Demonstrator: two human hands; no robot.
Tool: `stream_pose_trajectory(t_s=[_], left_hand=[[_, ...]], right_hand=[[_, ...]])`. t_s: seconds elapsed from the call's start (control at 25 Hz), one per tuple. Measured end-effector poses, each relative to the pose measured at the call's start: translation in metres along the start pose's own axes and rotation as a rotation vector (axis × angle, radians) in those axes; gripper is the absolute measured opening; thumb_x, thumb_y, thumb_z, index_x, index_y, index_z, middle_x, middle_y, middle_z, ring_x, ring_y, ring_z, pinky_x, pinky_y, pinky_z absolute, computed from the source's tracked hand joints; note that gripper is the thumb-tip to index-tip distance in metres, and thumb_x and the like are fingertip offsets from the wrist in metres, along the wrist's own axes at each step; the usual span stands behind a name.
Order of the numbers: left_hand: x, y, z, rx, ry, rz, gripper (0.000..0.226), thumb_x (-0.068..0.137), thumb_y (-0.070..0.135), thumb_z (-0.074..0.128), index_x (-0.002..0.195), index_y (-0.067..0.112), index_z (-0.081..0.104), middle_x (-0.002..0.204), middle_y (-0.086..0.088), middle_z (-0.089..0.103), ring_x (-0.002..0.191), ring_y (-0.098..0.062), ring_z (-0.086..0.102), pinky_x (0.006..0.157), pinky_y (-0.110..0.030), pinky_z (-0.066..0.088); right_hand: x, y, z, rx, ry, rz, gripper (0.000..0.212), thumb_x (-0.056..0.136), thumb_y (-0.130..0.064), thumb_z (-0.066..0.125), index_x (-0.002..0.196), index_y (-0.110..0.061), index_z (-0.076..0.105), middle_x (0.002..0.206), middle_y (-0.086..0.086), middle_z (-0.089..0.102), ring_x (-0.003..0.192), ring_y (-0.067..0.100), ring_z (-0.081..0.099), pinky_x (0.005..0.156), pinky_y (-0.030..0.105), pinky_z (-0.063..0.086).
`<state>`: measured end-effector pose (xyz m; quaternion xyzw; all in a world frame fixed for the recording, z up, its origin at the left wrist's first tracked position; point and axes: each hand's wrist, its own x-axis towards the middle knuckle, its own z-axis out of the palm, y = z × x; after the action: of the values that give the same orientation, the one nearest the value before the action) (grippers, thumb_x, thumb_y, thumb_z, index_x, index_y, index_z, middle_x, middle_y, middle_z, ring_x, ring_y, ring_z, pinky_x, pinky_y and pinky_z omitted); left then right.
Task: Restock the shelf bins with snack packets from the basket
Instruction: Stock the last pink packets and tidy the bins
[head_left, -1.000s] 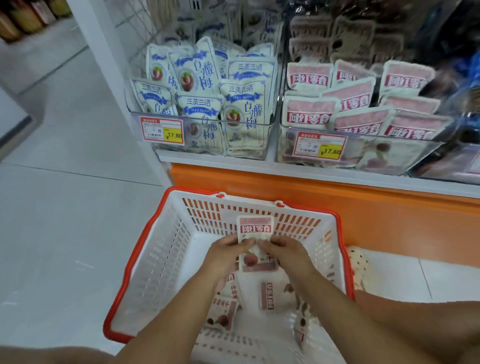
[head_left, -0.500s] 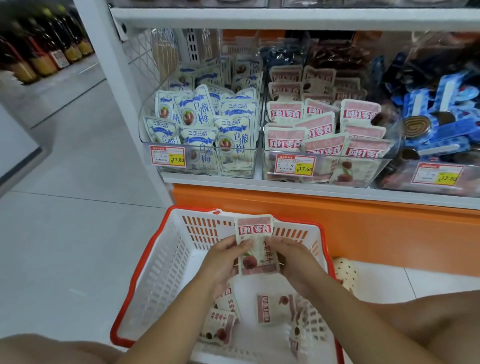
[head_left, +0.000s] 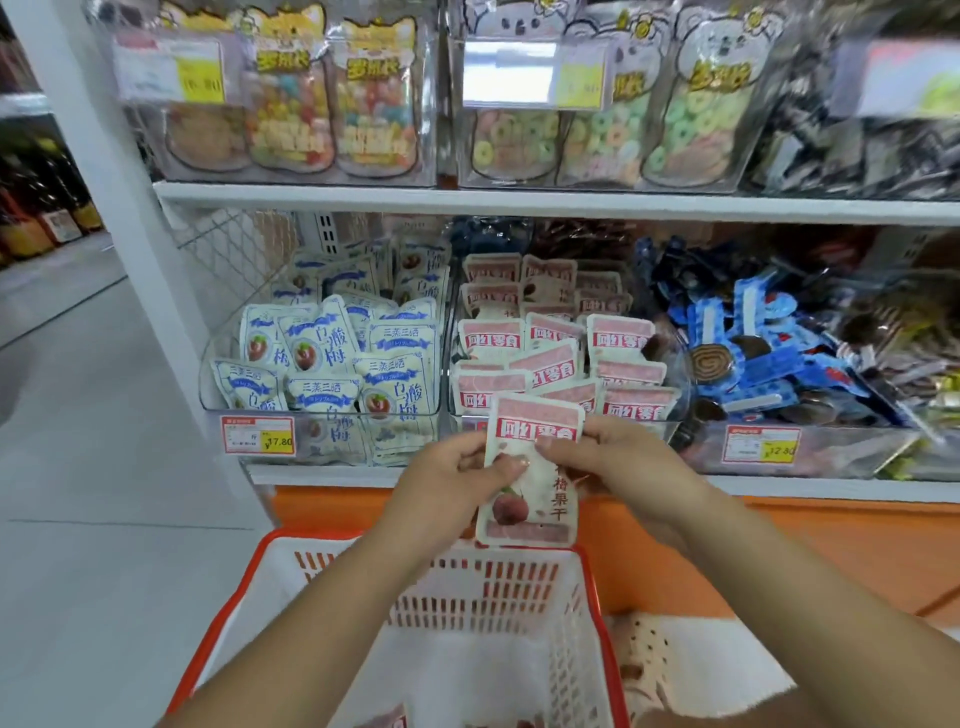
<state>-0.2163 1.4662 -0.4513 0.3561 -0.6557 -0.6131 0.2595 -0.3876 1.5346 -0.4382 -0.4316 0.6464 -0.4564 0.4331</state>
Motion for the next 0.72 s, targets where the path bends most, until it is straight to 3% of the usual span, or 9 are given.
stream_pose_trajectory(t_s=[0.08,0.16,0.24,0.36,0.48,0.6,0.72], left_hand=[[0.015,0.027,0.007,0.078,-0.002,0.092,0.013,0.092,0.026,0.064,0.100,0.031,0.072,0.095,0.012,0.075,0.089,-0.007,0.071,0.084,-0.029,0.055],[0.037,0.050,0.010,0.207,0.073,0.191,0.014,0.093,0.031,0.061,0.102,0.036,0.070,0.097,0.017,0.072,0.082,0.001,0.068,0.078,-0.021,0.054],[0.066,0.067,0.012,0.364,0.146,0.284,0.018,0.094,0.032,0.060,0.108,0.036,0.069,0.099,0.017,0.069,0.079,0.000,0.066,0.072,-0.017,0.053],[0.119,0.082,0.023,0.680,0.133,0.363,0.028,0.096,0.029,0.056,0.122,0.030,0.065,0.113,0.014,0.065,0.090,-0.004,0.060,0.080,-0.021,0.049],[0.176,0.082,0.035,0.963,0.096,0.413,0.030,0.097,0.027,0.053,0.125,0.024,0.064,0.125,0.002,0.064,0.109,-0.018,0.059,0.094,-0.034,0.048],[0.219,0.072,0.043,1.151,0.038,0.354,0.026,0.098,0.031,0.050,0.116,0.022,0.066,0.111,-0.002,0.068,0.094,-0.020,0.061,0.077,-0.033,0.049],[0.244,0.067,0.049,1.180,-0.020,0.317,0.029,0.097,0.033,0.050,0.118,0.021,0.065,0.112,-0.005,0.066,0.089,-0.020,0.057,0.075,-0.030,0.047]], right_hand=[[0.004,-0.015,-0.027,0.086,0.057,-0.005,0.020,0.090,-0.020,0.066,0.109,-0.013,0.070,0.092,0.004,0.076,0.075,0.018,0.071,0.062,0.026,0.055],[0.012,-0.026,-0.057,0.207,0.176,-0.025,0.013,0.090,-0.015,0.065,0.102,-0.011,0.069,0.083,0.004,0.076,0.065,0.014,0.068,0.053,0.023,0.053],[0.025,-0.036,-0.088,0.274,0.346,-0.047,0.004,0.090,-0.013,0.065,0.093,-0.015,0.067,0.074,0.002,0.073,0.060,0.013,0.065,0.049,0.021,0.052],[0.051,-0.050,-0.129,0.253,0.520,-0.089,0.007,0.091,-0.010,0.063,0.093,-0.017,0.063,0.072,0.005,0.068,0.049,0.009,0.061,0.044,0.019,0.051],[0.082,-0.064,-0.156,0.173,0.581,-0.126,0.012,0.088,-0.002,0.065,0.097,-0.010,0.062,0.081,0.009,0.070,0.054,0.013,0.067,0.048,0.022,0.055],[0.115,-0.075,-0.171,0.117,0.577,-0.165,0.022,0.089,0.002,0.063,0.108,-0.007,0.062,0.089,0.008,0.071,0.066,0.019,0.070,0.057,0.028,0.059],[0.141,-0.079,-0.174,-0.022,0.530,-0.191,0.023,0.092,0.004,0.057,0.111,-0.009,0.060,0.108,0.010,0.068,0.092,0.025,0.068,0.079,0.039,0.057]])
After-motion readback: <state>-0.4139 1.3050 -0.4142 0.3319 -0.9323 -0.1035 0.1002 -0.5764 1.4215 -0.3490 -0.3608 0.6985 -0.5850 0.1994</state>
